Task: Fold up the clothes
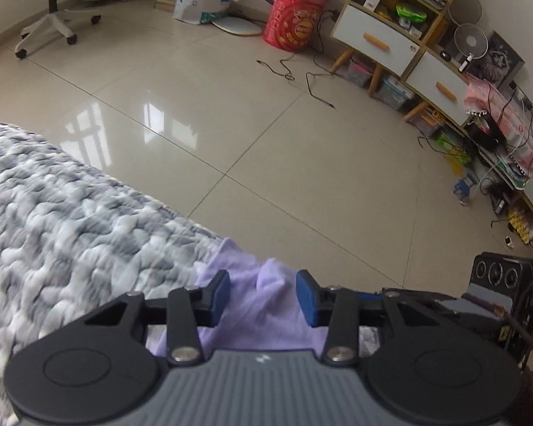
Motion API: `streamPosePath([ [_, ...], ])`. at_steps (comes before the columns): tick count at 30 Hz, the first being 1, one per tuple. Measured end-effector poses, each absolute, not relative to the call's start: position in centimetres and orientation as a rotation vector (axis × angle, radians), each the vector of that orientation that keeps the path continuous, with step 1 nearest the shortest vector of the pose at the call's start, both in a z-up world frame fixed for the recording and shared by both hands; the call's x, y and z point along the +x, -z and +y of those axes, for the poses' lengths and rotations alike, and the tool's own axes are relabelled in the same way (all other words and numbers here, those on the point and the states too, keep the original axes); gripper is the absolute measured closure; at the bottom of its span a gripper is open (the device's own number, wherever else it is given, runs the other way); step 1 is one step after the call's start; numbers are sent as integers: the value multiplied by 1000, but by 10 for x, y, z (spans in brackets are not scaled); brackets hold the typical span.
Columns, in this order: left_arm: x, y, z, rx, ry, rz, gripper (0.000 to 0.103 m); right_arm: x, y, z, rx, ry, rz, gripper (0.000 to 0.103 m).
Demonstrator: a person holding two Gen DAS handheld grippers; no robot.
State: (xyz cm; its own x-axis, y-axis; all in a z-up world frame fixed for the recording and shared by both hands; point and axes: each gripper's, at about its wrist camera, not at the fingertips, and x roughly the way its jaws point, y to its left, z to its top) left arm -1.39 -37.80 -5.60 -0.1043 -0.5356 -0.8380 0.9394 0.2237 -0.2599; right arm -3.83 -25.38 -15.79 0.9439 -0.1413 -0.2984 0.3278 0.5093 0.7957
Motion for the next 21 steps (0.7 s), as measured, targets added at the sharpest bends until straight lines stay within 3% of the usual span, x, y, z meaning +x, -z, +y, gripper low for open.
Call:
streamPosePath([
  [4, -12, 62, -390, 516, 1344, 1083, 67, -36, 159, -248, 957, 283, 219, 64],
  [8, -18, 66, -395, 562, 1348, 1090, 76, -37, 158, -243, 922, 282, 213, 85],
  [12, -22, 64, -396, 567, 1338, 1065, 100, -37, 151, -238, 871, 289, 212, 95],
  [21, -44, 24, -385, 483, 1356, 857, 101, -48, 129, -234, 801, 327, 151, 99],
])
